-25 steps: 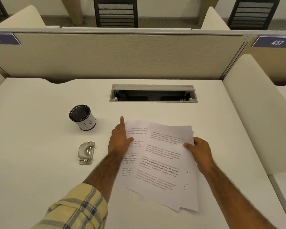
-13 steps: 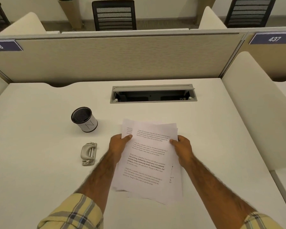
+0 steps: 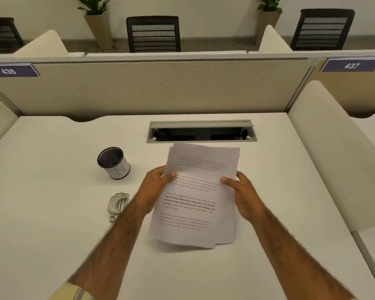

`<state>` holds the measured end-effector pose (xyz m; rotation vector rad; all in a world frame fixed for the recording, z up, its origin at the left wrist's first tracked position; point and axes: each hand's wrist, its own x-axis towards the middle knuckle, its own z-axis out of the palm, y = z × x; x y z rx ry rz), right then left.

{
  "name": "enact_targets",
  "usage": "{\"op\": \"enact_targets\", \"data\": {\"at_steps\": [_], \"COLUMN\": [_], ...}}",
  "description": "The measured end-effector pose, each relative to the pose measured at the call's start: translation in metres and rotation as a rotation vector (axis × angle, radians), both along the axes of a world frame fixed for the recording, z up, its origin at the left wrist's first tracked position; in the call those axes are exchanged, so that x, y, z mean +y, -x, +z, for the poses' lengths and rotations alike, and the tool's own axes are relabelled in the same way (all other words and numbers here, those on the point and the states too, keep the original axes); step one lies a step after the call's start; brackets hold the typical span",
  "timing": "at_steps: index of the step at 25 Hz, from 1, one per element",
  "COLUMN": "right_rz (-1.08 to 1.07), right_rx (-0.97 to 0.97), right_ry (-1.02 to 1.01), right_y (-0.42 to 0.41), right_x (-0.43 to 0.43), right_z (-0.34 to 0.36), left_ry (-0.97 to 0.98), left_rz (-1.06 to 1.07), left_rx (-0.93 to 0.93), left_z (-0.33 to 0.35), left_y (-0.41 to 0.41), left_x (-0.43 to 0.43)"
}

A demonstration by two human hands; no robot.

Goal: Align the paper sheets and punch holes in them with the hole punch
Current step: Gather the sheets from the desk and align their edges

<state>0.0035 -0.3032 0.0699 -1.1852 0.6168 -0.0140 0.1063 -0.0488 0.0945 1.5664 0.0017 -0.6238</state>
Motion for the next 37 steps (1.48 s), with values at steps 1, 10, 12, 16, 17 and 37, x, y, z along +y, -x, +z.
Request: {"op": "enact_targets", "data": {"at_steps": [1,10,12,16,17,37], "right_rz": [0.052,-0.022,-0.026,-0.010,-0.008,-0.275], "right_rx": [-0.038,-0.317,-0.339,-0.246,-0.217,-0.091], "right_ry": [0.013,0.362,0.407,0.458,0.473,-0.161], "right_y": [0.000,-0.005,-0.003,0.002,0.002,0.037], "right_x": [-0.002,0.014,0.013,0.018,0.020,0.019], "right_z": [0.009,0.089,0.095,0.081,0.077,0.021], "left_ry": [0.044,0.058,0.049,-0.005,-0.020,0.444], "left_rz": [0.001,-0.062,-0.059,0.004,0.011,0.322], "left_rx": [-0.008,-0.325,-0.378,-0.319,-0.317,-0.320], "left_z": [0.009,0.070,0.073,0.054,0.049,0.084], "left_y": [0.000,0.011,0.012,0.023,0.027,0.025], "left_x": [0.002,-0.013,-0.016,-0.023,-0.025,-0.024]}}
